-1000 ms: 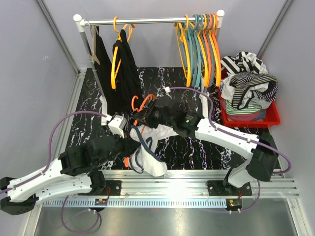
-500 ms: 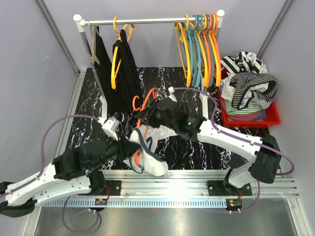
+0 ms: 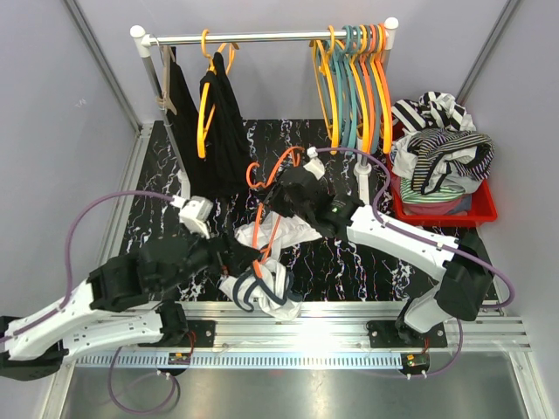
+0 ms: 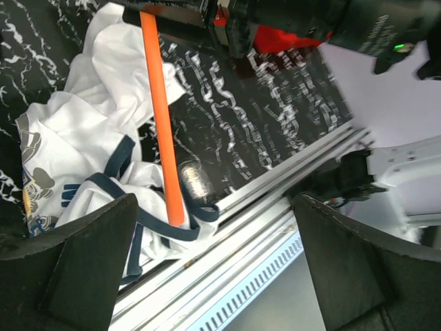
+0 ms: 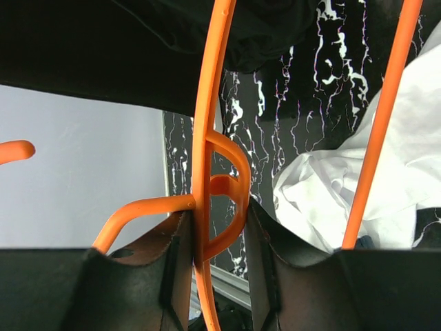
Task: Remove the tank top from the hanger
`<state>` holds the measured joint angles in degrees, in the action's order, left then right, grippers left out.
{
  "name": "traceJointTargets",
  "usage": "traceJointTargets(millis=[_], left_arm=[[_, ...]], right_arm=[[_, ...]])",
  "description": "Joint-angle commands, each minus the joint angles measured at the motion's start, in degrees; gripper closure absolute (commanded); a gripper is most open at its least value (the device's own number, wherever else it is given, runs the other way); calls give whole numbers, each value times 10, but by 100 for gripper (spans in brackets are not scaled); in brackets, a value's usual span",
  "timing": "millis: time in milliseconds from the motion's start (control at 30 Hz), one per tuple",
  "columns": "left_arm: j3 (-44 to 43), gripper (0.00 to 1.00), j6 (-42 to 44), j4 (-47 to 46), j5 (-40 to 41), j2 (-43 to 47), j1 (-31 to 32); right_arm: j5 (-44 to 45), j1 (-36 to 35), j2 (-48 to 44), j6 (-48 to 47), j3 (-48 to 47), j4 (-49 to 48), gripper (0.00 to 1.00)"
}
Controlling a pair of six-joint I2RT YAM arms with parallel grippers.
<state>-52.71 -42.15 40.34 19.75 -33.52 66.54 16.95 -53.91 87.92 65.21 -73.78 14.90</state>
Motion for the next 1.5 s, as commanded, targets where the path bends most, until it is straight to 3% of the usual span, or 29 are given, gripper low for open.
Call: traceJointTargets(millis=[0,67,100,167,267,367,600,833,1267,1300,1433,1467], left_arm=[[-32,1,22,28,29,-56,3],[-41,1,16,46,31,-70,3],[-40,1,16,46,21,-67,3],[-25,1,29,29,4,-33,3],[2,1,34,-5,-35,14,1],[1,1,22,15,-34,7,2],[-27,1,44,-53,-62,-94,9],[-93,1,57,-4,17,-168,43],[-83,1,2,55,197,-194,110],[-79,3,5,48,210,-191,112],[-71,29,33,19,226,-181,113],[-71,48,35,13,227,-178,112]], right_arm=[[13,-2,-18,-28,-1,-25,100],[-5,0,-29,-31,-2,-24,100],[-68,6,-31,-46,-1,-31,100],[-103,13,-46,-41,-4,-3,100],[-155,24,-90,-33,46,-37,100],[-146,28,-128,-4,79,-36,100],[-122,28,-131,74,83,-57,100],[-107,28,-100,121,30,-51,100],[-142,48,-100,192,28,-87,100],[-153,49,-98,193,24,-89,100],[-169,49,-98,203,26,-100,100],[-168,49,-100,202,26,-99,100]])
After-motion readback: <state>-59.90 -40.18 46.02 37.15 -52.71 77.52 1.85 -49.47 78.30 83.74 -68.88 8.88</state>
